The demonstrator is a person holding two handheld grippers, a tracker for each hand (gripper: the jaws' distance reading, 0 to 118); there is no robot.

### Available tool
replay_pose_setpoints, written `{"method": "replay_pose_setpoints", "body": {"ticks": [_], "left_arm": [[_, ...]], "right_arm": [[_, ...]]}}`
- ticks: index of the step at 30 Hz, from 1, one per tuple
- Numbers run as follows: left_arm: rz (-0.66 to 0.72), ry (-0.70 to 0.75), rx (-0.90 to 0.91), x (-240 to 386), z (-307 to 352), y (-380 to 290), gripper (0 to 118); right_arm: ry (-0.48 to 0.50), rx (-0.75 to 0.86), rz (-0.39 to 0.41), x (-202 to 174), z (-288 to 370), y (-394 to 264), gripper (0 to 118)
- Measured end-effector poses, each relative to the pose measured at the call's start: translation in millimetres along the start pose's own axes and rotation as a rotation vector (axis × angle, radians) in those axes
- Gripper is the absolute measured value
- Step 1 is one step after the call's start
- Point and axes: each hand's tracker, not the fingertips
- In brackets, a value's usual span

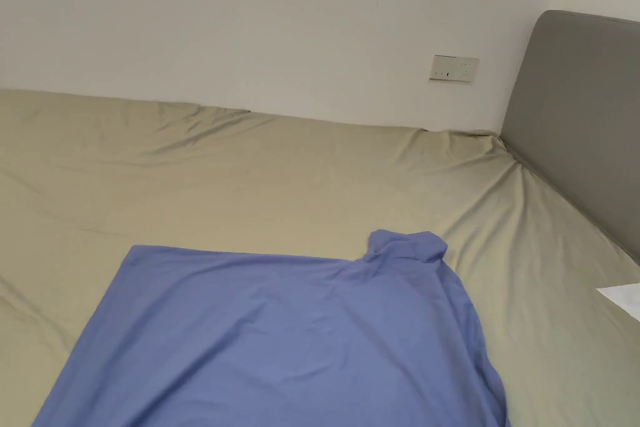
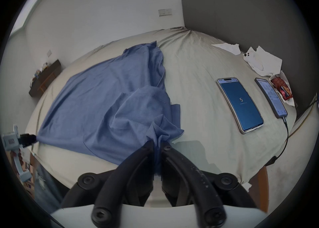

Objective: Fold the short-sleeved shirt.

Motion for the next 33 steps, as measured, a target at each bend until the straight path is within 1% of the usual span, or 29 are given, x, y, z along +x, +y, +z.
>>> {"method": "replay_pose_setpoints", "body": {"ticks": [1, 2, 3, 4, 5, 6, 7, 8, 9, 10, 11, 12, 13, 14, 15, 16, 17, 18, 19, 21, 23, 26, 27, 28, 29, 30, 31, 33], "left_arm": [[0.015, 0.001, -0.006, -1.1, -3.5, -1.2, 35], [0.025, 0.012, -0.019, -2.9, -5.1, -3.9, 47], [0.030, 0.025, -0.036, -4.1, -7.2, -5.8, 53], [0.036, 0.034, -0.037, -5.4, -6.7, -8.3, 53], [0.043, 0.036, -0.032, -7.1, -1.6, -10.2, 63], [0.061, 0.032, -0.019, -10.5, 6.6, -11.3, 66], [0.088, 0.010, 0.004, -13.1, 15.8, -11.2, 69], [0.131, -0.014, 0.029, -15.9, 28.6, -11.9, 75], [0.165, -0.029, 0.061, -17.5, 39.3, -13.1, 84], [0.174, -0.041, 0.095, -21.6, 46.6, -17.2, 89], [0.174, -0.037, 0.114, -20.7, 54.3, -19.0, 86], [0.157, -0.025, 0.117, -18.2, 61.1, -20.5, 79], [0.141, -0.005, 0.129, -15.0, 66.1, -21.6, 49], [0.113, 0.024, 0.161, -10.6, 69.3, -23.7, 17], [0.092, 0.066, 0.196, -7.0, 70.6, -24.8, 0], [0.080, 0.104, 0.224, -3.9, 71.7, -26.0, 0], [0.071, 0.086, 0.223, -3.6, 74.0, -25.3, 0], [0.082, 0.042, 0.198, -3.4, 71.7, -23.9, 0], [0.096, 0.028, 0.181, -2.0, 70.3, -23.2, 0], [0.104, 0.019, 0.185, 2.3, 67.2, -27.1, 0], [0.085, 0.007, 0.146, 3.1, 59.8, -28.3, 0], [0.047, 0.014, 0.094, 7.4, 46.1, -30.7, 0], [0.032, 0.037, 0.099, 8.0, 41.7, -30.4, 8], [0.017, 0.050, 0.096, 8.4, 38.2, -29.6, 39], [0.016, 0.063, 0.100, 8.2, 34.6, -28.0, 65], [0.007, 0.065, 0.103, 7.1, 31.9, -26.2, 80], [-0.007, 0.057, 0.104, 5.6, 27.8, -24.2, 88], [-0.034, 0.045, 0.099, 4.6, 19.1, -19.9, 87]], "right_arm": [[-0.013, -0.009, 0.021, -1.9, -4.1, -1.6, 57], [-0.031, -0.022, 0.023, -2.9, -7.8, -3.2, 65], [-0.061, -0.044, 0.031, -2.9, -12.0, -5.3, 72], [-0.078, -0.057, 0.031, -2.3, -14.7, -7.0, 72], [-0.089, -0.060, 0.010, -1.4, -12.0, -8.1, 87], [-0.103, -0.035, -0.015, -1.1, -3.1, -9.3, 91], [-0.114, 0.033, -0.033, -1.2, 8.3, -10.9, 89], [-0.136, 0.111, -0.033, -2.7, 22.3, -13.0, 89], [-0.156, 0.175, -0.028, -5.5, 37.0, -15.4, 89], [-0.168, 0.215, -0.016, -8.8, 49.2, -18.0, 89], [-0.177, 0.242, -0.010, -12.6, 60.2, -20.5, 85], [-0.184, 0.253, -0.001, -16.9, 69.0, -24.1, 76], [-0.187, 0.266, 0.008, -20.5, 74.8, -28.0, 47], [-0.183, 0.280, 0.013, -23.5, 78.2, -32.0, 20], [-0.185, 0.280, 0.014, -27.4, 77.6, -34.3, 6], [-0.190, 0.278, 0.017, -29.9, 78.1, -36.9, 5], [-0.186, 0.277, 0.019, -30.3, 78.7, -39.6, 2], [-0.158, 0.266, 0.010, -30.4, 78.1, -42.1, 2], [-0.147, 0.250, -0.018, -31.5, 75.3, -43.7, 1], [-0.120, 0.215, -0.054, -32.7, 71.9, -49.1, 1], [-0.125, 0.196, -0.068, -34.9, 68.0, -52.1, 1], [-0.107, 0.184, -0.081, -33.6, 67.1, -47.5, 1], [-0.106, 0.184, -0.082, -33.4, 67.5, -43.5, 1], [-0.105, 0.186, -0.085, -33.1, 67.7, -40.8, 1], [-0.102, 0.188, -0.091, -32.3, 67.8, -38.5, 1], [-0.094, 0.189, -0.102, -31.6, 67.8, -36.3, 1], [-0.081, 0.188, -0.119, -31.1, 67.4, -34.0, 1], [-0.047, 0.179, -0.157, -30.4, 66.2, -30.9, 1]]}}
